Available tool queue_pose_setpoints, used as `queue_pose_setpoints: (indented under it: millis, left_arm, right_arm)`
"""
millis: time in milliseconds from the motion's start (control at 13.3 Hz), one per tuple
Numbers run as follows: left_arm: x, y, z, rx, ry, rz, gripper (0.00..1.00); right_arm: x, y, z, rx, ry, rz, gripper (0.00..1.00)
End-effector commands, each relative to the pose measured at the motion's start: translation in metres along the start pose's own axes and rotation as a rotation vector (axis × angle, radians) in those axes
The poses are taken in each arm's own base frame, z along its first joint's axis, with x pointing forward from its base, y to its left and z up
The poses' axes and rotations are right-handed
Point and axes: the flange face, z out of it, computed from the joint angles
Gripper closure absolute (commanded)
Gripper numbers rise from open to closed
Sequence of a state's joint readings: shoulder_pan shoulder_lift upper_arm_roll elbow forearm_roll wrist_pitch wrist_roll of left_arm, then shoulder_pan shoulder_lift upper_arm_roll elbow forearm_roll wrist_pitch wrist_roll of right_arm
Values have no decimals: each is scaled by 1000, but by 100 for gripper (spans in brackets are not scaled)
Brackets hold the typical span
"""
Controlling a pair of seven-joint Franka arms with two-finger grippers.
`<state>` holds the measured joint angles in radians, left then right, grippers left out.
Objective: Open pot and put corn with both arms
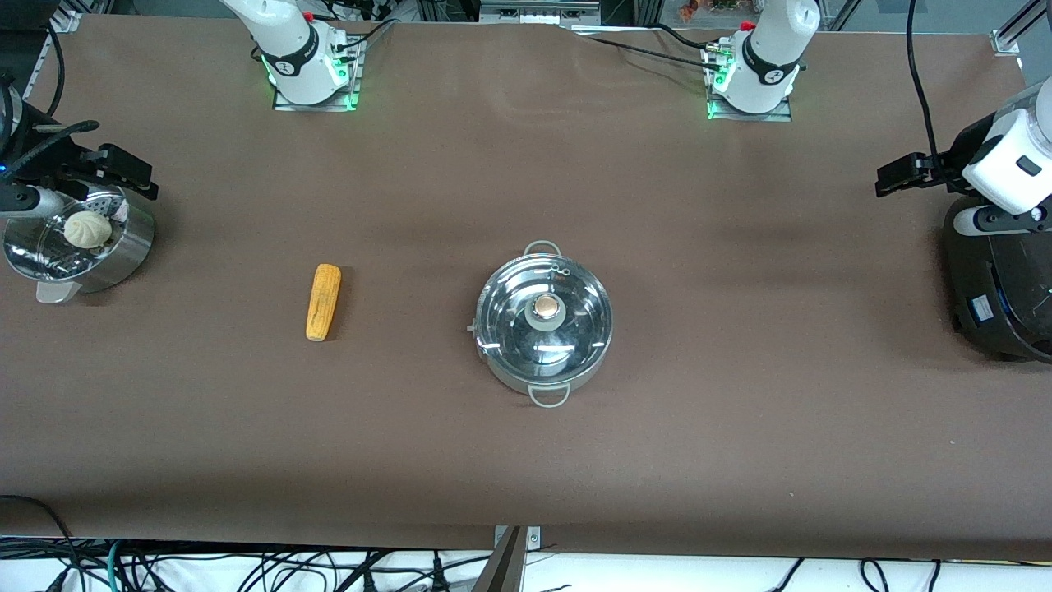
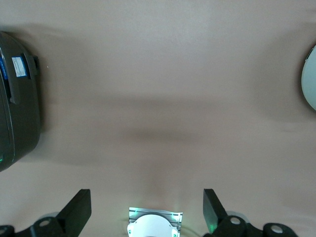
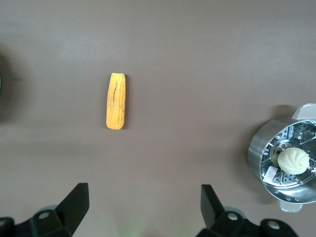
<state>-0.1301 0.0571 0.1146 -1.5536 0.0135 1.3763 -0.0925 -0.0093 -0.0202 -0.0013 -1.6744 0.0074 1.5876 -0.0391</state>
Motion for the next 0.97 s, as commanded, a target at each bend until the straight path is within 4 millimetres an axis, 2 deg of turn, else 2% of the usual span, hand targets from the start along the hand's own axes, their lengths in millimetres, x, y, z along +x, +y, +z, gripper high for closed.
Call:
queue_pose_setpoints:
  millis: [0,600,900]
  left_arm:
    - [-7,-3,-2,-25,11,12,0]
    - [-7,-3,-2,-25,11,11,0]
    - [-6,-4,-1,-25,8,9,0]
  right_arm:
    - [-1,-1,-4,19,12,12,0]
    - [-1,2,-4,7,4,7,0]
    - [-1,-3,-4,1,7,-7,0]
